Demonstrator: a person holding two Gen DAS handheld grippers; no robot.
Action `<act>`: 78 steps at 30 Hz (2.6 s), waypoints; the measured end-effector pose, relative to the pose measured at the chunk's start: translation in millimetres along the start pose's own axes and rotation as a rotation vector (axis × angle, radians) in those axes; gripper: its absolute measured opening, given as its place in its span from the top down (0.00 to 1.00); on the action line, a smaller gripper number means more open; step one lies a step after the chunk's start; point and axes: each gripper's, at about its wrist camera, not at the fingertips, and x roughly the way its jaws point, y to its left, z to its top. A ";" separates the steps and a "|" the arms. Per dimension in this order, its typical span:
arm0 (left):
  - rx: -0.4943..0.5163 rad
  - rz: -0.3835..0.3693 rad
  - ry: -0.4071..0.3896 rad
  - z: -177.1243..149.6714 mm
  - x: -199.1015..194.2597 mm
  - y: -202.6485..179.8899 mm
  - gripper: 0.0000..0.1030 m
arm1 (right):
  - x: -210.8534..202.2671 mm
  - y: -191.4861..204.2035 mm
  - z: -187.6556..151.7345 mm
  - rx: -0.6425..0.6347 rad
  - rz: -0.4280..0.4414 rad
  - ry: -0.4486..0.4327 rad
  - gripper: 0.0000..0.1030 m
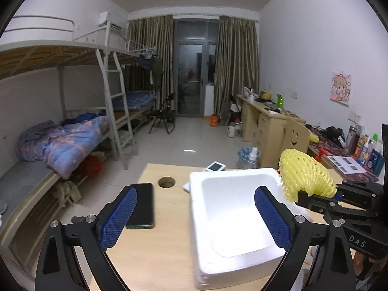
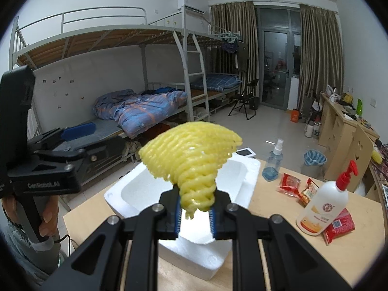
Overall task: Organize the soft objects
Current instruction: 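Lower the yellow foam net into the foam box and open the right gripper, then withdraw both open grippers from the foam box toward the mask and tissues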
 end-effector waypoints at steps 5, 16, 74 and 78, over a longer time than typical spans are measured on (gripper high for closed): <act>0.003 0.029 -0.004 -2.0 -4.2 9.6 0.02 | 12.9 4.8 2.8 -0.001 0.011 0.018 0.79; -0.026 0.070 0.008 -4.1 -5.4 33.0 0.02 | 30.7 14.0 4.4 -0.002 0.017 0.060 0.79; 0.027 0.002 -0.042 -12.0 -52.5 -22.3 0.02 | -50.5 -11.6 -13.8 0.068 -0.100 -0.073 0.00; 0.048 -0.038 -0.046 -12.9 -56.3 -42.6 0.02 | -70.9 -21.3 -20.7 0.089 -0.136 -0.096 0.00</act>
